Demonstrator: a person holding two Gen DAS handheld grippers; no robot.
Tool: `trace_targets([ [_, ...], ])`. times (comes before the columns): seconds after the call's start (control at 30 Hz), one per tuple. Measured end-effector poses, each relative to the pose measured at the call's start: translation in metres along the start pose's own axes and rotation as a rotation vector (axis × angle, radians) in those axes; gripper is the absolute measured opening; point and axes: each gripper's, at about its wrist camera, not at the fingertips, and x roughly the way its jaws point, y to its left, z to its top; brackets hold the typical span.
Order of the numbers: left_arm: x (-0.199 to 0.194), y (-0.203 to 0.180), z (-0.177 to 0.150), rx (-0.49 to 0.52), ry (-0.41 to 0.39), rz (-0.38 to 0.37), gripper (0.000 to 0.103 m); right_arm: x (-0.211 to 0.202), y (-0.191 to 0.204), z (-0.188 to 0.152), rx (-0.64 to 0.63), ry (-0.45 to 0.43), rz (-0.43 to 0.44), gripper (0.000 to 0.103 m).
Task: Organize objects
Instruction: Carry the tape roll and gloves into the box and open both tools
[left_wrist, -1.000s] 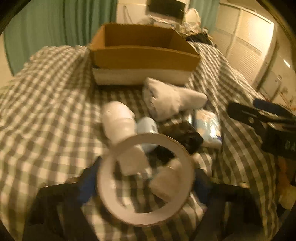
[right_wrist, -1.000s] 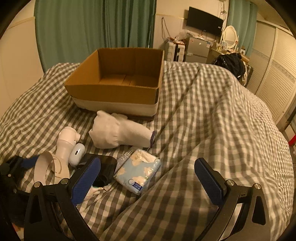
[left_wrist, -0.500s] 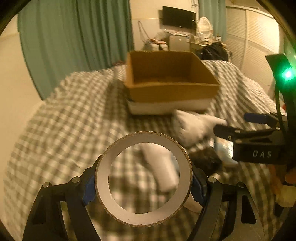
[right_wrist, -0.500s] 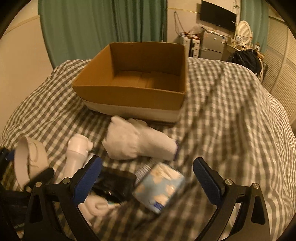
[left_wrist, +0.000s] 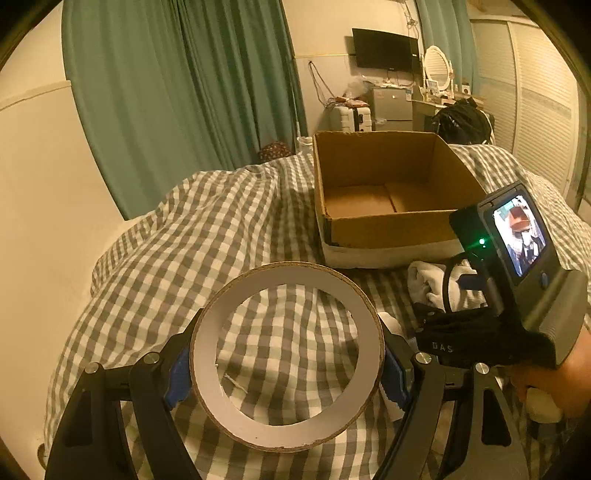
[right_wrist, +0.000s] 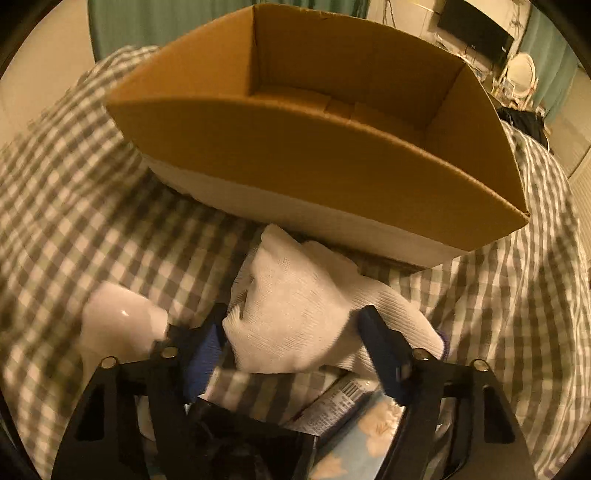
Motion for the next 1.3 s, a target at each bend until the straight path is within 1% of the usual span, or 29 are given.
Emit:
trace_targets([
  [0.03, -0.001, -0.003, -0.001, 0.002, 0.003, -0.001, 0.082, -0.002, -0.001, -0.002, 0.005, -0.009, 0.005, 0.057],
  [0.07, -0.002, -0.003, -0.003, 0.002, 0.006, -0.005, 0.082, -0.006, -0.004, -0.004, 0.02, -0.02, 0.032, 0.05],
  [0.1, -0.001, -0.004, -0.005, 0.002, 0.011, -0.017, 0.082, -0.009, -0.007, -0.005, 0.034, -0.03, 0.056, 0.046],
  [0.13, 0.0, -0.004, -0.006, 0.0, 0.016, -0.021, 0.082, -0.015, -0.009, -0.008, 0.047, -0.048, 0.056, 0.043],
  [0.2, -0.001, -0.005, -0.008, -0.002, 0.024, -0.018, 0.082, -0.026, -0.011, -0.013, 0.051, -0.075, 0.054, 0.04],
  [0.33, -0.009, -0.004, -0.008, -0.013, 0.018, -0.017, 0.082, -0.058, -0.019, -0.026, 0.084, -0.137, 0.076, 0.038],
  [0.4, -0.018, -0.003, -0.004, -0.02, 0.003, -0.029, 0.082, -0.079, -0.026, -0.032, 0.101, -0.18, 0.1, 0.038],
  [0.47, -0.025, -0.002, 0.001, -0.022, -0.014, -0.039, 0.082, -0.104, -0.032, -0.031, 0.109, -0.232, 0.108, 0.038],
  [0.57, -0.037, -0.001, 0.016, -0.017, -0.049, -0.049, 0.082, -0.141, -0.039, -0.025, 0.12, -0.32, 0.127, 0.038],
  [0.67, -0.047, 0.003, 0.046, -0.021, -0.099, -0.074, 0.082, -0.178, -0.042, -0.01, 0.111, -0.404, 0.153, 0.038],
  [0.77, -0.055, 0.001, 0.074, -0.015, -0.154, -0.087, 0.082, -0.204, -0.044, 0.017, 0.086, -0.47, 0.164, 0.038],
  [0.87, -0.053, -0.002, 0.11, -0.008, -0.203, -0.096, 0.082, -0.218, -0.048, 0.045, 0.079, -0.513, 0.188, 0.038],
  [0.97, -0.039, -0.009, 0.135, 0.012, -0.224, -0.076, 0.082, -0.219, -0.052, 0.075, 0.074, -0.536, 0.186, 0.038],
  [1.03, -0.02, -0.014, 0.153, 0.028, -0.219, -0.066, 0.082, -0.213, -0.057, 0.092, 0.087, -0.54, 0.196, 0.038],
  [1.13, 0.012, -0.022, 0.171, 0.029, -0.186, -0.055, 0.082, -0.19, -0.066, 0.118, 0.116, -0.518, 0.228, 0.038],
  [1.2, 0.04, -0.028, 0.179, 0.026, -0.151, -0.065, 0.082, -0.17, -0.072, 0.131, 0.127, -0.491, 0.221, 0.038],
  [1.3, 0.074, -0.037, 0.178, 0.033, -0.121, -0.08, 0.082, -0.134, -0.085, 0.146, 0.156, -0.44, 0.226, 0.038],
])
